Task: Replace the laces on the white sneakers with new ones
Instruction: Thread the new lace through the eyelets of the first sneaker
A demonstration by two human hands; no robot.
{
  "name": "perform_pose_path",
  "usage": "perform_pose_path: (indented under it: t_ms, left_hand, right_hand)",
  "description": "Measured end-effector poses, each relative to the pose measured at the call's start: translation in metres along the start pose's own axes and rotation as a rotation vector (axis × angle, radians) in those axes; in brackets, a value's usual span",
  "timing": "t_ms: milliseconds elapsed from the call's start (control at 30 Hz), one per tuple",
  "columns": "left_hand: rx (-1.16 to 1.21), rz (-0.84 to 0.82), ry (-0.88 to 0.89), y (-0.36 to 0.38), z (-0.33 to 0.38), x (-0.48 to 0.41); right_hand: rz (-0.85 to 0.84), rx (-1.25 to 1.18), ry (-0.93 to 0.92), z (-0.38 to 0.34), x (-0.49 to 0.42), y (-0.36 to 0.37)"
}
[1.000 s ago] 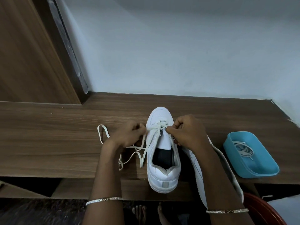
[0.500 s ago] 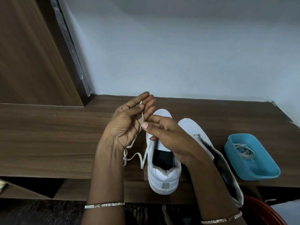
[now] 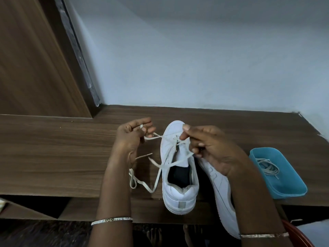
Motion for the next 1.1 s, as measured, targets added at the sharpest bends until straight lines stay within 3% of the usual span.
perform_pose_path:
  t_ms: [300, 467, 567, 633, 700, 767, 867, 967, 1100]
  left_hand:
    - [-0.297, 0.213, -0.153, -0.035, -0.029, -0.006]
    - [-0.278, 0.199, -0.170, -0.035, -0.032, -0.005]
    - [-0.397, 0.127, -0.074, -0.024, -0.022, -0.007]
    - [-0.661, 0.014, 0.214, -0.001, 0.011, -0.001]
    - [-0.755, -0.185, 0.466, 0.037, 0.036, 0.014]
    - [-0.687, -0.413, 0.521, 0.074, 0.041, 0.033]
    - [-0.627, -0.565, 0.511, 0.100, 0.033, 0.044]
    - [-0.578, -0.554, 0.492, 0.093, 0.028, 0.039]
    - [-0.586, -0.355, 0.473, 0.068, 0.030, 0.025]
  right_hand:
    - [0.447, -0.459, -0.094, 0.002, 0.003, -0.090]
    - [0.528, -0.604, -0.121, 0.010, 0.002, -0.106]
    - [0.540, -0.512, -0.140, 0.006, 0.004, -0.103]
    - [0.528, -0.321, -0.151, -0.001, 0.005, -0.094]
    - [0.464, -0.089, -0.164, -0.010, 0.004, -0.075]
    - [0.352, 0.095, -0.188, -0.016, 0.002, -0.048]
    - [0.236, 0.214, -0.227, -0.021, 0.000, -0.019]
    - [0.252, 0.222, -0.230, -0.022, 0.003, -0.023]
    - [0.242, 0.193, -0.197, -0.019, 0.006, -0.037]
Point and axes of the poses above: each hand's wrist, its own x-axis away from the middle knuckle, its own y-axis out of the palm, z = x × y, the point moved 8 cm from there along -x, towards the middle knuckle, and after that the axes turned 5 degrees about y, right-handed, at the moved point
